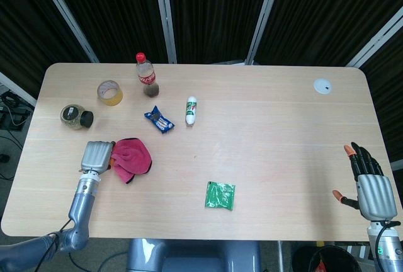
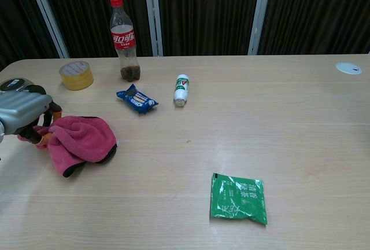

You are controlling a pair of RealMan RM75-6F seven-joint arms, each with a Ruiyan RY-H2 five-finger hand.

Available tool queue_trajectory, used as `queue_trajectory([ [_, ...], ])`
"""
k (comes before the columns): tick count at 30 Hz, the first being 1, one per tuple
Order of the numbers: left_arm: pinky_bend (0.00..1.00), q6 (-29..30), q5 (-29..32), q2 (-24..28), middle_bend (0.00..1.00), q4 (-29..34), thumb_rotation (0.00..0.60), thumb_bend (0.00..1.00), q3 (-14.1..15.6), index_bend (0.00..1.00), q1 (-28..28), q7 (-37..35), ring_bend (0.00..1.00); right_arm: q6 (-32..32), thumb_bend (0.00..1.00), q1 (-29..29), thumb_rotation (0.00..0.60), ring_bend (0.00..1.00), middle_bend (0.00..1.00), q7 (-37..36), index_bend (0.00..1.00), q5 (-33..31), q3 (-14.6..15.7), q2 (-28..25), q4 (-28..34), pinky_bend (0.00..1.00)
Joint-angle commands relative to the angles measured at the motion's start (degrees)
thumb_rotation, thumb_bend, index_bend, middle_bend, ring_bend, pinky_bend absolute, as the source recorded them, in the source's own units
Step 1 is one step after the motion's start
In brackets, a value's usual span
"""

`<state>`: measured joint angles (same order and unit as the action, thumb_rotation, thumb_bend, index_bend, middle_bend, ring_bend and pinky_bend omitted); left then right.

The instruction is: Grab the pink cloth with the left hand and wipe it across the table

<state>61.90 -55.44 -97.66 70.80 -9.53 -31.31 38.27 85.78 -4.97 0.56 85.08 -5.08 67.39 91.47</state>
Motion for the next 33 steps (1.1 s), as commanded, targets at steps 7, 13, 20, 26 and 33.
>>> queue_trajectory([
  [7, 0.59, 0.4, -1.4, -4.1, 0.62, 5.3, 0.600, 0.61, -0.3, 0.84, -2.0, -0.8, 0.52, 0.4, 0.00, 0.1, 0.600, 0.00, 0.00, -0.2, 0.02, -0.2, -0.3, 0.2, -0.2, 0.15],
  [13, 0.59, 1.6, -1.4, -8.6, 0.62, 7.7, 0.600, 0.61, -0.8, 0.84, -3.3, 0.1, 0.52, 0.7, 0.00, 0.1, 0.600, 0.00, 0.00, -0.2, 0.02, -0.4, -0.6, 0.4, -0.3, 0.15],
  [20, 0.59, 2.8, -1.3, -13.6, 0.62, 10.0, 0.600, 0.61, -0.1, 0.84, -4.9, 3.3, 0.52, 0.9, 0.00, 0.2, 0.600, 0.00, 0.00, -0.4, 0.02, -0.2, -0.6, 0.5, -0.5, 0.15],
  [26, 0.59, 3.7, -1.7, -14.6, 0.62, 9.3, 0.600, 0.61, 0.1, 0.84, -5.3, 4.4, 0.52, 0.8, 0.00, 0.2, 0.600, 0.00, 0.00, -0.3, 0.02, -0.1, -0.6, 0.5, -0.5, 0.15],
  [33, 0.59, 4.0, -0.8, -9.6, 0.62, 8.1, 0.600, 0.61, -1.9, 0.84, -4.6, 2.9, 0.52, 0.7, 0.00, 0.1, 0.600, 0.00, 0.00, -0.5, 0.02, -0.1, -0.6, 0.5, -0.7, 0.15],
])
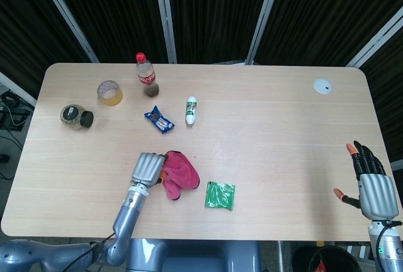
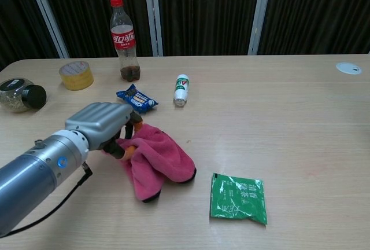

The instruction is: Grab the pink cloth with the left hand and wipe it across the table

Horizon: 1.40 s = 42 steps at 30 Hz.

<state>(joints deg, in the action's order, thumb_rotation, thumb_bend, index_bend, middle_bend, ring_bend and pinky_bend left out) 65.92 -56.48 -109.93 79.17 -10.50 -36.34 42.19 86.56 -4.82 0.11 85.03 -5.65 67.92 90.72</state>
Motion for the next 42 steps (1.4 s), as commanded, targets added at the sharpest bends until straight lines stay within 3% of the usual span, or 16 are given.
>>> queue_trajectory([
  [1, 0.59, 0.0, 0.2, 3.8, 0.62, -0.2, 0.600, 0.61, -1.1, 0.84, 0.6, -1.5, 0.52, -0.1, 0.00, 0.0, 0.600, 0.00, 0.00, 0.0, 0.02, -0.1, 0.0, 0.0, 0.1, 0.15],
  [11, 0.58, -0.3, -1.1, 17.3, 0.61, 3.5, 0.600, 0.61, -3.9, 0.83, 2.3, -7.2, 0.52, -0.4, 0.00, -0.2, 0.600, 0.00, 0.00, 1.5, 0.03, 0.0, 0.1, 0.2, 0.4, 0.15],
  [22, 0.56, -1.4, -5.1, 28.3, 0.56, 6.4, 0.600, 0.57, -0.5, 0.77, 4.7, -11.4, 0.48, -0.4, 0.00, -0.1, 0.600, 0.00, 0.00, 2.4, 0.02, 0.2, 0.4, 0.1, 0.8, 0.15],
  [26, 0.53, -2.7, -5.1, 29.9, 0.51, 6.5, 0.600, 0.48, 1.1, 0.71, 5.3, -12.6, 0.43, -0.5, 0.00, -0.1, 0.600, 0.00, 0.00, 2.5, 0.02, 0.2, 0.4, 0.0, 0.9, 0.15],
  [29, 0.43, -3.9, -5.0, 30.7, 0.39, 6.5, 0.600, 0.38, 2.3, 0.63, 5.7, -13.0, 0.34, -0.6, 0.00, -0.2, 0.600, 0.00, 0.00, 2.6, 0.02, 0.1, 0.4, 0.0, 0.9, 0.15],
  [31, 0.30, -4.6, -4.6, 31.1, 0.23, 6.8, 0.600, 0.29, 3.0, 0.49, 5.8, -12.7, 0.20, -0.6, 0.00, -0.2, 0.600, 0.00, 0.00, 2.7, 0.02, 0.2, 0.5, 0.0, 0.9, 0.15],
  [33, 0.14, -4.9, -4.5, 31.5, 0.05, 7.1, 0.600, 0.16, 3.5, 0.24, 5.8, -12.5, 0.03, -0.7, 0.00, -0.2, 0.600, 0.00, 0.00, 2.7, 0.02, 0.1, 0.5, 0.0, 1.0, 0.15],
  [34, 0.11, -4.7, -4.8, 31.6, 0.02, 7.1, 0.600, 0.13, 3.6, 0.17, 5.8, -12.7, 0.01, -0.8, 0.00, -0.2, 0.600, 0.00, 0.00, 2.7, 0.02, 0.1, 0.5, 0.0, 1.0, 0.15],
  [36, 0.05, -4.2, -5.6, 31.6, 0.00, 7.0, 0.600, 0.06, 3.8, 0.08, 6.0, -13.4, 0.00, -0.7, 0.00, -0.2, 0.600, 0.00, 0.00, 2.7, 0.02, 0.2, 0.5, 0.0, 0.9, 0.15],
  [42, 0.00, -4.2, -6.2, 32.5, 0.00, 7.6, 0.600, 0.00, 4.0, 0.04, 6.2, -14.8, 0.00, -0.9, 0.00, -0.2, 0.600, 0.00, 0.00, 2.6, 0.02, 0.1, 0.6, -0.2, 1.0, 0.15],
])
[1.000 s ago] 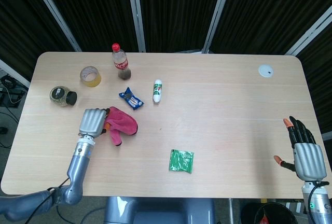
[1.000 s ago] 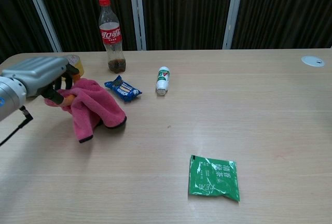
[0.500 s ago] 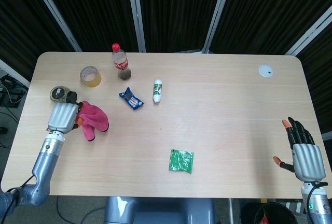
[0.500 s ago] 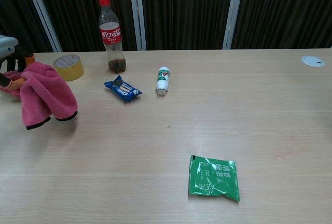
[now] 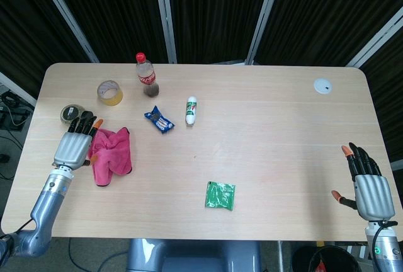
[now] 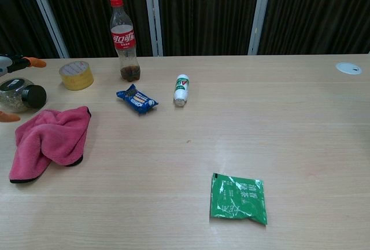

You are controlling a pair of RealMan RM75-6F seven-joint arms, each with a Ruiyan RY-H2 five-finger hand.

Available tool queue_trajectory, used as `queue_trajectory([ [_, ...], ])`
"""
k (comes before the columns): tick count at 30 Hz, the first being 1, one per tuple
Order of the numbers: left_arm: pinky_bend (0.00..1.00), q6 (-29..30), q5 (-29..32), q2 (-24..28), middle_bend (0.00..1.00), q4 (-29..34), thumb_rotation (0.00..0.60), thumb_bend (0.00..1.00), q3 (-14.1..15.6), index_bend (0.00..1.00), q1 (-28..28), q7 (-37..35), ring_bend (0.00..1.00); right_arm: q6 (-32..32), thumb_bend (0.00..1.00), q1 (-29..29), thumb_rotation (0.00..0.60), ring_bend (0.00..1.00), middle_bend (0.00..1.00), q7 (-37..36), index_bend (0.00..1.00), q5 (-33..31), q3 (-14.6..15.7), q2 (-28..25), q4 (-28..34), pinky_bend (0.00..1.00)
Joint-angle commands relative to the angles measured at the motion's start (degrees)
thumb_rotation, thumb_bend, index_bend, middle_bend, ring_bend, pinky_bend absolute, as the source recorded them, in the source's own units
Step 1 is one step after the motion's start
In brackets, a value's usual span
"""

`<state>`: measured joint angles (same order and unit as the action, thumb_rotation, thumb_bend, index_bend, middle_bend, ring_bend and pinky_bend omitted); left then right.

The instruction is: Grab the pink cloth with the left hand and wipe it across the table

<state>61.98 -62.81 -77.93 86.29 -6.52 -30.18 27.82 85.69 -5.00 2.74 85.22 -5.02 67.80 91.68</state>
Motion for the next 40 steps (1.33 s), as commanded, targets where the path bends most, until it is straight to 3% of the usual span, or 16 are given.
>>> queue_trajectory([
  [1, 0.00, -0.2, 0.0, 0.7, 0.00, 0.7, 0.600, 0.00, 0.1, 0.04, 0.1, -0.7, 0.00, -0.1, 0.00, 0.0, 0.600, 0.00, 0.00, -0.1, 0.02, -0.1, 0.0, -0.1, 0.1, 0.15],
  [9, 0.00, 1.5, -2.1, 2.9, 0.00, 3.3, 0.600, 0.00, 0.4, 0.04, 1.2, -3.2, 0.00, -0.1, 0.00, 0.0, 0.600, 0.00, 0.00, 0.1, 0.02, 0.0, 0.1, -0.1, 0.1, 0.15],
  [13, 0.00, 6.3, -3.7, 4.9, 0.00, 7.0, 0.600, 0.00, 1.0, 0.04, 4.5, -6.2, 0.00, 0.0, 0.00, 0.0, 0.600, 0.00, 0.00, -0.2, 0.02, 0.0, 0.1, -0.2, 0.2, 0.15],
  [17, 0.00, 16.4, -11.2, 7.6, 0.00, 9.8, 0.600, 0.00, 4.6, 0.01, 11.7, -12.9, 0.00, 0.2, 0.00, 0.0, 0.600, 0.00, 0.00, 0.3, 0.02, 0.7, 0.3, -0.2, -0.2, 0.15],
  [21, 0.00, 20.2, -15.7, 10.0, 0.00, 10.2, 0.600, 0.00, 7.8, 0.00, 15.8, -17.9, 0.00, 0.5, 0.00, 0.1, 0.600, 0.00, 0.00, 0.6, 0.02, 0.8, 0.3, 0.0, -0.2, 0.15],
  [29, 0.00, 27.3, -22.8, 11.9, 0.00, 6.8, 0.600, 0.00, 11.2, 0.00, 21.4, -18.9, 0.00, 1.1, 0.00, 0.1, 0.600, 0.00, 0.00, 3.0, 0.00, 3.0, 1.2, -0.4, -0.9, 0.15],
  [40, 0.00, 26.8, -22.0, 11.6, 0.00, 5.6, 0.600, 0.00, 9.5, 0.00, 22.8, -19.5, 0.00, 2.0, 0.00, 0.5, 0.600, 0.00, 0.00, 4.1, 0.00, 3.9, 1.6, -0.6, -1.2, 0.15],
])
